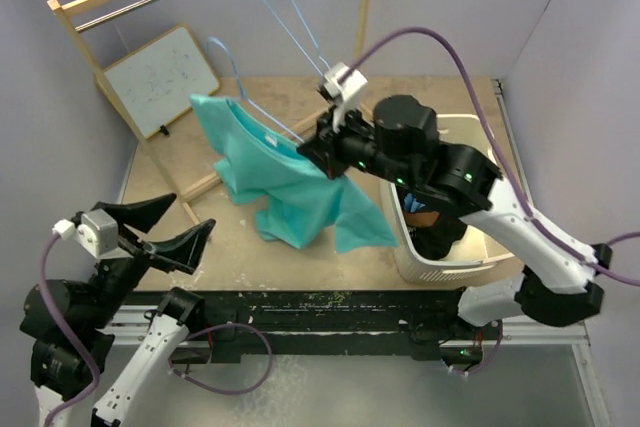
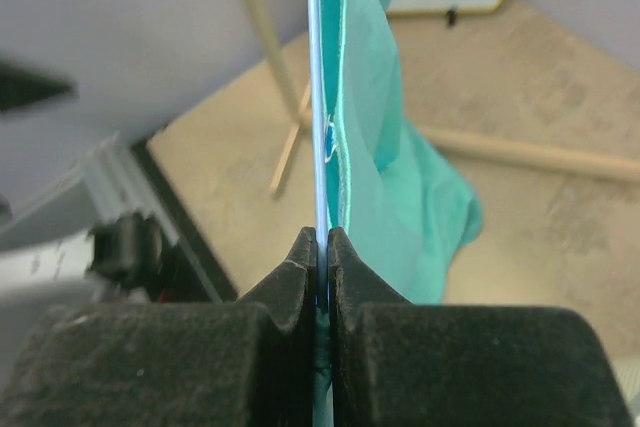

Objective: Remove the t-shirt from the hanger

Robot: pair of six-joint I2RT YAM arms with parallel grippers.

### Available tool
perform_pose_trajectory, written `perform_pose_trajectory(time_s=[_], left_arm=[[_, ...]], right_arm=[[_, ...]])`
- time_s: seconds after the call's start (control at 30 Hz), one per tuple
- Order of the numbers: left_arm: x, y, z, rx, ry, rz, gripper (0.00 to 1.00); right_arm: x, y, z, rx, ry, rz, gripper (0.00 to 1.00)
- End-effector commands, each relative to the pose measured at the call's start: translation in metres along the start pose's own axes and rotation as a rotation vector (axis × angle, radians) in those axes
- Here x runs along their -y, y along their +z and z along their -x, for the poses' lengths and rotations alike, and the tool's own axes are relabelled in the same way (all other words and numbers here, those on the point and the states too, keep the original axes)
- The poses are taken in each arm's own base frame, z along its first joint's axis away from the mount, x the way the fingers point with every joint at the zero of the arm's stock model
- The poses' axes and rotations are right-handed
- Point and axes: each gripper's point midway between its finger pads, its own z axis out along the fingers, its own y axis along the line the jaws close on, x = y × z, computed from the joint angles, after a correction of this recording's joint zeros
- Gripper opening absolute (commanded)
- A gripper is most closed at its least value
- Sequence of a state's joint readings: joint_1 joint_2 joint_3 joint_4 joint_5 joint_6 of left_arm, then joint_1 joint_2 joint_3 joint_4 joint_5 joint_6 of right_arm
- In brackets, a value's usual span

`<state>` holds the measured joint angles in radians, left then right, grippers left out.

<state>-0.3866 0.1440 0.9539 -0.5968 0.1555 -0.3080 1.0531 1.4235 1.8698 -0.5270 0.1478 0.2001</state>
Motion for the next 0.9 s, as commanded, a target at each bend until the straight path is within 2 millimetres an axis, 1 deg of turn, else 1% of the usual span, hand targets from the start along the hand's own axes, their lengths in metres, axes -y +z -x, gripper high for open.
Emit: perform_pose_trajectory(time_s=[0.0,0.03,0.07,0.13,0.17,0.2,0.23,0.3,0.33,0.4,0.43,0.63,0.7,0.77,0.87], left_arm=[[0.035,0.016,0.064,0.121,0.156,-0.171,0.99],[0.041,0.019,0.069,0.120,0.175,-0.203,0.99],[0.048,0.022,0.075,0.120,0.192,-0.240,0.99],[0.061,0.027,0.083,0.121,0.222,-0.317,0.99],[0.070,0.029,0.082,0.111,0.230,-0.370,0.99],[0.078,0.031,0.081,0.101,0.238,-0.427,0.99],[0.087,0.033,0.076,0.075,0.239,-0.492,0.99],[0.101,0.038,0.061,0.001,0.218,-0.618,1.00],[0.106,0.041,0.054,-0.039,0.200,-0.675,0.98],[0.113,0.050,0.042,-0.100,0.150,-0.753,0.94],[0.115,0.052,0.039,-0.111,0.132,-0.780,0.92],[0.119,0.054,0.045,-0.079,0.120,-0.808,0.90],[0.121,0.054,0.043,-0.093,0.109,-0.830,0.86],[0.123,0.055,0.036,-0.126,0.088,-0.858,0.79],[0.124,0.055,0.024,-0.176,0.052,-0.895,0.59]], right_arm=[[-0.027,-0.067,-0.010,0.000,0.071,0.204,0.00],[-0.031,-0.079,-0.018,-0.017,0.080,0.237,0.00],[-0.037,-0.096,-0.022,-0.019,0.084,0.292,0.00],[-0.045,-0.119,-0.034,-0.034,0.095,0.359,0.00],[-0.047,-0.129,-0.038,-0.034,0.098,0.385,0.00],[-0.049,-0.137,-0.041,-0.031,0.098,0.403,0.00],[-0.051,-0.145,-0.040,-0.014,0.094,0.427,0.00],[-0.059,-0.159,-0.039,0.004,0.086,0.492,0.00],[-0.063,-0.163,-0.039,0.008,0.084,0.518,0.00],[-0.065,-0.166,-0.040,0.010,0.083,0.536,0.00],[-0.065,-0.165,-0.042,0.004,0.084,0.536,0.00],[-0.068,-0.149,-0.052,-0.041,0.069,0.547,0.00],[-0.071,-0.144,-0.055,-0.050,0.067,0.559,0.00],[-0.072,-0.141,-0.055,-0.051,0.065,0.567,0.00],[-0.074,-0.138,-0.052,-0.041,0.063,0.577,0.00]])
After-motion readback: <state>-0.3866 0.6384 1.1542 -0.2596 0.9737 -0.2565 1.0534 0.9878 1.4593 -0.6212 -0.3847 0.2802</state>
